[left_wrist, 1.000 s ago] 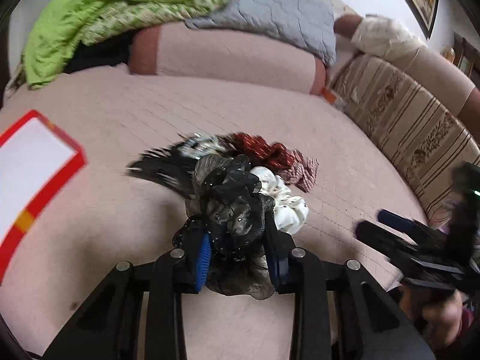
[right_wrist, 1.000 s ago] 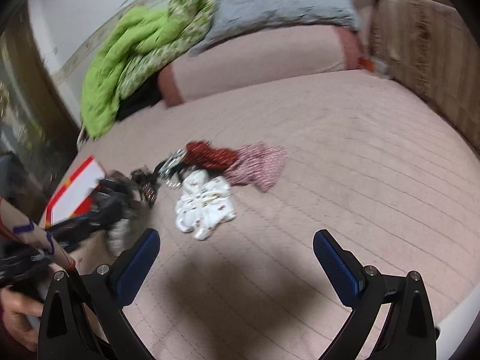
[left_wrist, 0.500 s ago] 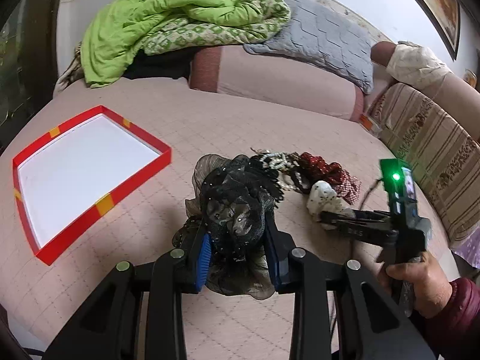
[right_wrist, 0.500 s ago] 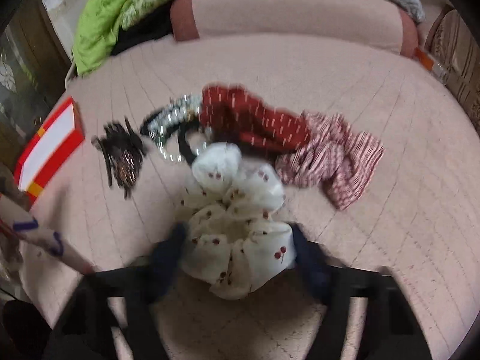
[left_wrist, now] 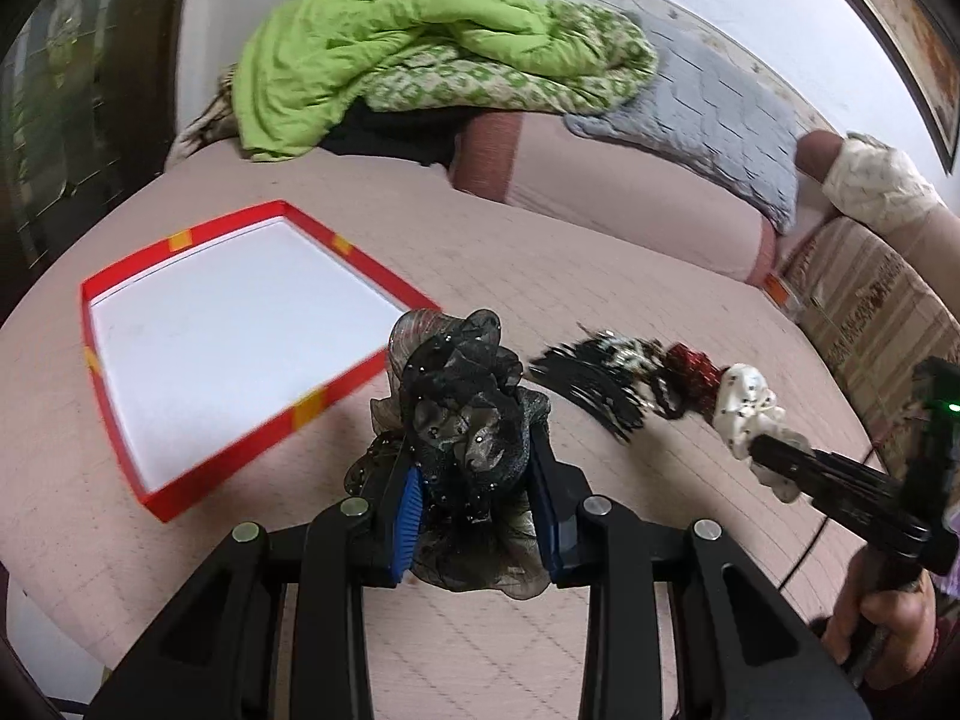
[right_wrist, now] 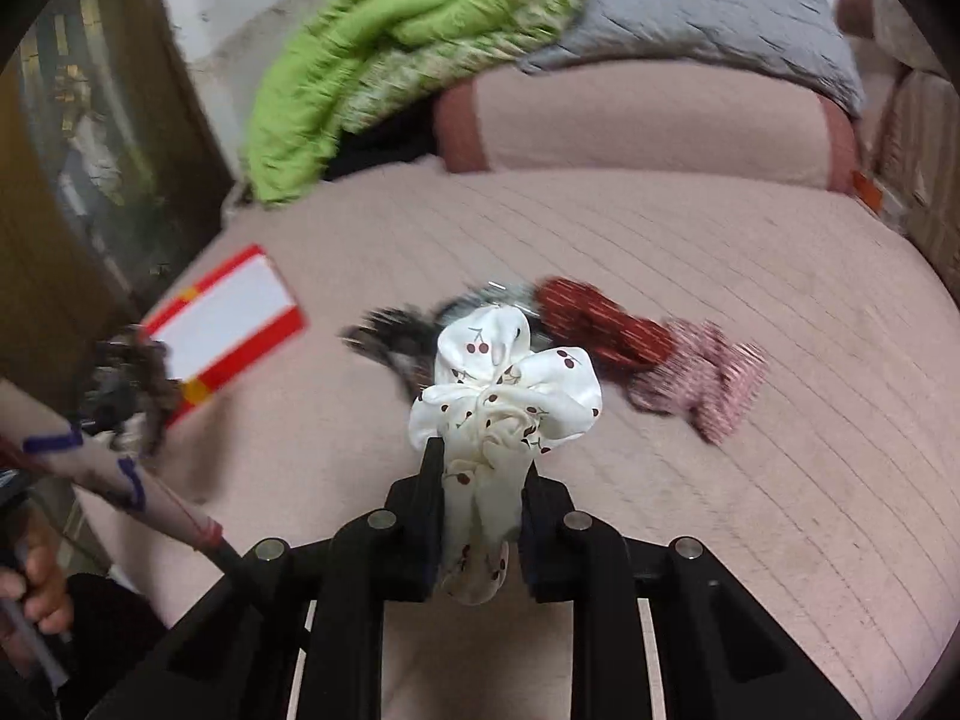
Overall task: Organize jewelry
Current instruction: 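Carry both scrunchies to the red-rimmed tray and release them inside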
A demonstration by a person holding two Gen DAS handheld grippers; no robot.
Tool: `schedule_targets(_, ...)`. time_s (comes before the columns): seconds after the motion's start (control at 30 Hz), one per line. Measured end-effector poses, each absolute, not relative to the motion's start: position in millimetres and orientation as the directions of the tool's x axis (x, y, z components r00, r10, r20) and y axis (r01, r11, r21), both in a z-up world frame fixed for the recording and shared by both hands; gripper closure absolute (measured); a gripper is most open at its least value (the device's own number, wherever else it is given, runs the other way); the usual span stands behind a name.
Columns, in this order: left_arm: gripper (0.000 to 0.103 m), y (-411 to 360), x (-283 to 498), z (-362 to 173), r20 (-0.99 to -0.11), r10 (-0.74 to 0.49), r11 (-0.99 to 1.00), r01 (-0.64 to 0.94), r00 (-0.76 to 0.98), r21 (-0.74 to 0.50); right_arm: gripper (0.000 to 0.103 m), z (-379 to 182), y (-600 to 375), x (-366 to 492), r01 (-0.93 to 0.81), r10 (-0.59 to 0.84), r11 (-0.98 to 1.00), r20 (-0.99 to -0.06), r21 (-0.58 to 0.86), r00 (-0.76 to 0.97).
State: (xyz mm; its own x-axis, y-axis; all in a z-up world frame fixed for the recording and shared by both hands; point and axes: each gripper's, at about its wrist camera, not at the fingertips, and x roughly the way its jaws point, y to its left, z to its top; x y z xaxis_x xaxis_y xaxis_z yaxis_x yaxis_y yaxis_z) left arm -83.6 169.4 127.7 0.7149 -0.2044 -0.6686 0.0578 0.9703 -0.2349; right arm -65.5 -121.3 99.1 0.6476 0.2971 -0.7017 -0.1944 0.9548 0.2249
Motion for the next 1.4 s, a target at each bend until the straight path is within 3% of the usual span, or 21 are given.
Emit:
schedule_targets(0.47, 0.072, 251, -24, 115, -0.676, -0.027, 0.971, -0.141, 0.736, -0.192, 0.081, 125, 6, -8, -0.426, 0.465, 0.871, -0.686, 0.243, 0.559)
schedule_targets(0.73, 0.071, 264, 50, 82, -0.686, 0.064, 0.97, -0.208, 0.725, -0.129, 0.081, 124, 49, 30, -0.433, 0.481, 0.863, -0.686, 0.261, 0.546)
schedule_targets(0.97, 0.068, 263, 56, 62, -0.742, 0.097, 0.973, -0.221, 0.664, -0.071, 0.081, 120, 40, 35, -0.415, 0.467, 0.872, -0.698, 0.259, 0.544)
schedule_targets(1.3, 0.061, 208, -15, 62, -0.802, -0.092, 0.995, 0.03, 0.591, -0.093, 0.081, 121, 44, 24, -0.434, 0.498, 0.854, -0.696, 0.288, 0.517)
schedule_targets(1.4, 0.061, 207, -33, 75, -0.768, -0.075, 0.997, 0.021, 0.636, -0.08, 0.081, 121, 50, 22, -0.446, 0.506, 0.846, -0.699, 0.29, 0.506)
